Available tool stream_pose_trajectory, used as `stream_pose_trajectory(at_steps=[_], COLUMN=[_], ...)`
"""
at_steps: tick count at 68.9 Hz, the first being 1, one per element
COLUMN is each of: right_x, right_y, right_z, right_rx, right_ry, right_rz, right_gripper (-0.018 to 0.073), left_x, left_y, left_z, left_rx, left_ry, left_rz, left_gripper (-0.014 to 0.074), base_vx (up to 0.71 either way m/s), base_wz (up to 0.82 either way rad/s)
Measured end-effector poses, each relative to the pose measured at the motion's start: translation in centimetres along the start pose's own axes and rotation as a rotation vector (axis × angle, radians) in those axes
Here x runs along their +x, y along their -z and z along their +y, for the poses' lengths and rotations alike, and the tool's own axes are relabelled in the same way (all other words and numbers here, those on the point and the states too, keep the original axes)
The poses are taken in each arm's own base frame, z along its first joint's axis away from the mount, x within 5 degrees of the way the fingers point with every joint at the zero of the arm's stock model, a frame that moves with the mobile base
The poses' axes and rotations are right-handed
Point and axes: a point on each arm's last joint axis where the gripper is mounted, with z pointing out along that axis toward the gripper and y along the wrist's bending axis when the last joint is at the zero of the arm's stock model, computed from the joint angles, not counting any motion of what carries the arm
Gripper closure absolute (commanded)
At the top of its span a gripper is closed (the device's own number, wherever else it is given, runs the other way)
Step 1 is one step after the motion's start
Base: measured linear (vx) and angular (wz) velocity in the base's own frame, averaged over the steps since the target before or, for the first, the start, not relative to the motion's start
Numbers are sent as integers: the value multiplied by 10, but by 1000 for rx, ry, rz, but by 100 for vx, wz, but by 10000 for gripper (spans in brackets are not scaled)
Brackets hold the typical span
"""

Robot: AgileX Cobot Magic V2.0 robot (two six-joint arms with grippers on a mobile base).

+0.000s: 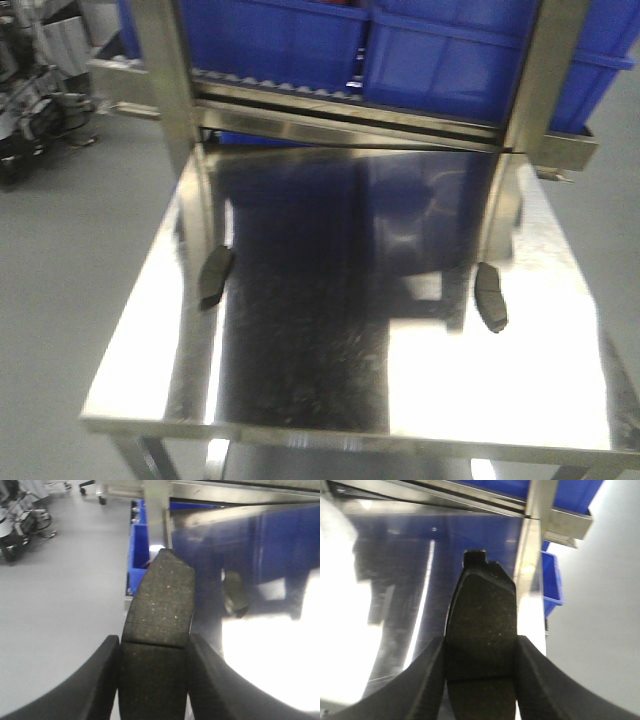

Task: Move and align brake pads A on conveyor
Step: 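Turn the base away from the table holding both pads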

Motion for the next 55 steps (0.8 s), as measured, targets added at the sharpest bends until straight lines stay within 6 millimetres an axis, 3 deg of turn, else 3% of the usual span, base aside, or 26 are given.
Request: stream_pose_trajectory(at_steps=[55], right_x=[0], right_y=[0], right_z=[0], right_rx=[0], right_ry=[0], right_rz=[1], right_gripper=[545], left_x=[0], left_y=[0], left_z=[0], left_rx=[0], left_ry=[0], left_rz=[0], left_gripper=[451], base_vx=[-14], base_wz=[64])
